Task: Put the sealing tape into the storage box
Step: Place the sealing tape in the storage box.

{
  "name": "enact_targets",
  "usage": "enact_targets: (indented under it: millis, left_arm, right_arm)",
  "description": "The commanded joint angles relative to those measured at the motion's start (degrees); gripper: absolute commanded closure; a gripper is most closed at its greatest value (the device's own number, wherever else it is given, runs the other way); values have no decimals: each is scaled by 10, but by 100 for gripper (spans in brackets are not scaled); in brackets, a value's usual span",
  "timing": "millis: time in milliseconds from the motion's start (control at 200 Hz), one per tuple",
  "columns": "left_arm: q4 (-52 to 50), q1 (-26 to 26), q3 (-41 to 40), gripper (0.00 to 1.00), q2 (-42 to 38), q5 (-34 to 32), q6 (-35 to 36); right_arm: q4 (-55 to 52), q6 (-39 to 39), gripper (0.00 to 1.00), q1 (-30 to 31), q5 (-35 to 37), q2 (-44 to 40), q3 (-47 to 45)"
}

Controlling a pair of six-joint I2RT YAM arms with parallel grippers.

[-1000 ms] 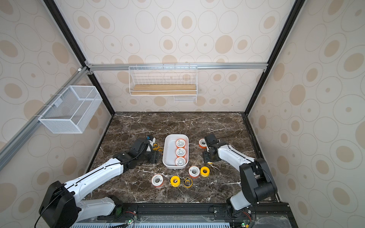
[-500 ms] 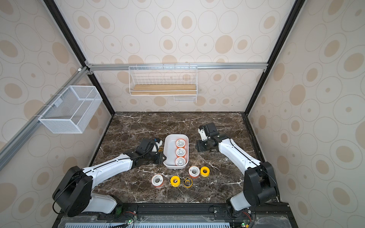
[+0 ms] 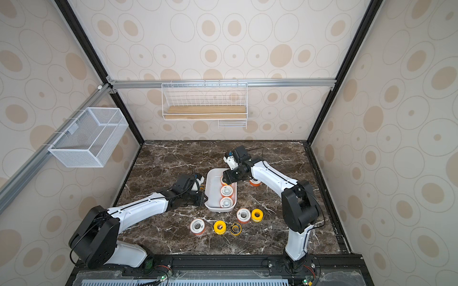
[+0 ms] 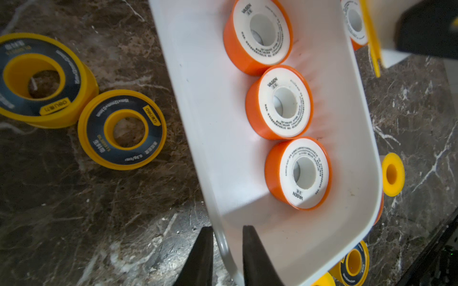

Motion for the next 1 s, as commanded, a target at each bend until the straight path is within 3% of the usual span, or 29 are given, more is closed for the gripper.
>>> enact_targets:
  millis: [0, 541, 997]
  left_arm:
    - [3, 3, 4, 78, 8, -9, -4]
    - [-5, 3, 9, 78, 12, -8, -5]
    - [-14, 3, 13, 77, 9, -9, 0]
  right_arm:
    - [-12, -7, 38, 16, -9, 34, 43]
    - [-38, -17, 38, 41, -3, 187, 190]
    - [-90, -26, 39, 53, 23, 257, 276]
